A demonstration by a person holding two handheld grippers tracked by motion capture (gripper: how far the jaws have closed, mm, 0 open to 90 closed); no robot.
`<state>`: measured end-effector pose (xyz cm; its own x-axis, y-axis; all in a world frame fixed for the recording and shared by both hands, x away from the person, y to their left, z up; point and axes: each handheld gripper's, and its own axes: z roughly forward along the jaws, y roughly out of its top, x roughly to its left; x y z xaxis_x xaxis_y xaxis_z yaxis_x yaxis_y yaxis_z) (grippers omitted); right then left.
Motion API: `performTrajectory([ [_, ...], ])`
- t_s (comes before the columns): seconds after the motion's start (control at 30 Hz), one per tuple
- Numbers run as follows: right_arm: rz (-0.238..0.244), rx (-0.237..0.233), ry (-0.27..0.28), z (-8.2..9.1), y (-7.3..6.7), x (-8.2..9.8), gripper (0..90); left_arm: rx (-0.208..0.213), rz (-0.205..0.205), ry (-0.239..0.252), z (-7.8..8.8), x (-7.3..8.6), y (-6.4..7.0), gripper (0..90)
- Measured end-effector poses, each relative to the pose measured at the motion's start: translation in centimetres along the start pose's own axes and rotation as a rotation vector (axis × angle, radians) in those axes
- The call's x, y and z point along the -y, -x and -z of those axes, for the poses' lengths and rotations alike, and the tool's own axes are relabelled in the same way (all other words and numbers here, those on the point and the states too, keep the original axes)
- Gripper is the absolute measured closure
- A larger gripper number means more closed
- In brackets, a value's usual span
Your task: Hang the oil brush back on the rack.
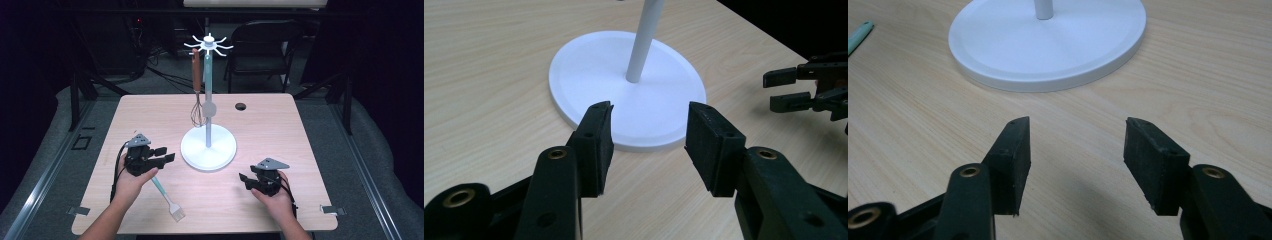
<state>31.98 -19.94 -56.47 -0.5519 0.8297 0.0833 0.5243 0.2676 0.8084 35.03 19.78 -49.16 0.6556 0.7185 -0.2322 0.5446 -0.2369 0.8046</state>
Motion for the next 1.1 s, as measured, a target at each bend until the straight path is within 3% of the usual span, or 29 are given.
performTrajectory([
  [0.23,0.058,-0.002,-0.009,0.1,-0.2,0.1,52.1,-0.015,0.028,0.007,-0.2,2.3,-0.4,52.5],
  [0.37,0.056,-0.014,-0.002,0.3,-0.3,0.1,55.0,-0.024,0.045,0.005,-0.4,3.7,-0.9,52.9],
  [0.57,0.019,-0.027,0.037,0.8,-0.2,-0.4,59.5,-0.031,0.07,-0.004,-0.6,5.0,-1.4,52.9],
  [0.6,-0.008,-0.043,0.035,0.9,-0.2,-0.6,61.0,-0.033,0.075,-0.002,-0.6,5.2,-1.4,52.7],
  [0.73,-0.025,-0.056,0.056,1.2,0.1,-1.4,65.7,-0.039,0.066,-0.02,-0.6,5.5,-1.7,52.1],
  [0.87,-0.015,-0.059,0.055,1.6,0.2,-2.4,72.6,-0.046,0.067,-0.003,-0.2,5.5,-1.9,50.8],
  [1.1,-0.003,-0.091,0.117,2.6,-0.1,-4.8,83.0,-0.06,0.079,0.0,0.2,5.7,-2.4,50.8],
])
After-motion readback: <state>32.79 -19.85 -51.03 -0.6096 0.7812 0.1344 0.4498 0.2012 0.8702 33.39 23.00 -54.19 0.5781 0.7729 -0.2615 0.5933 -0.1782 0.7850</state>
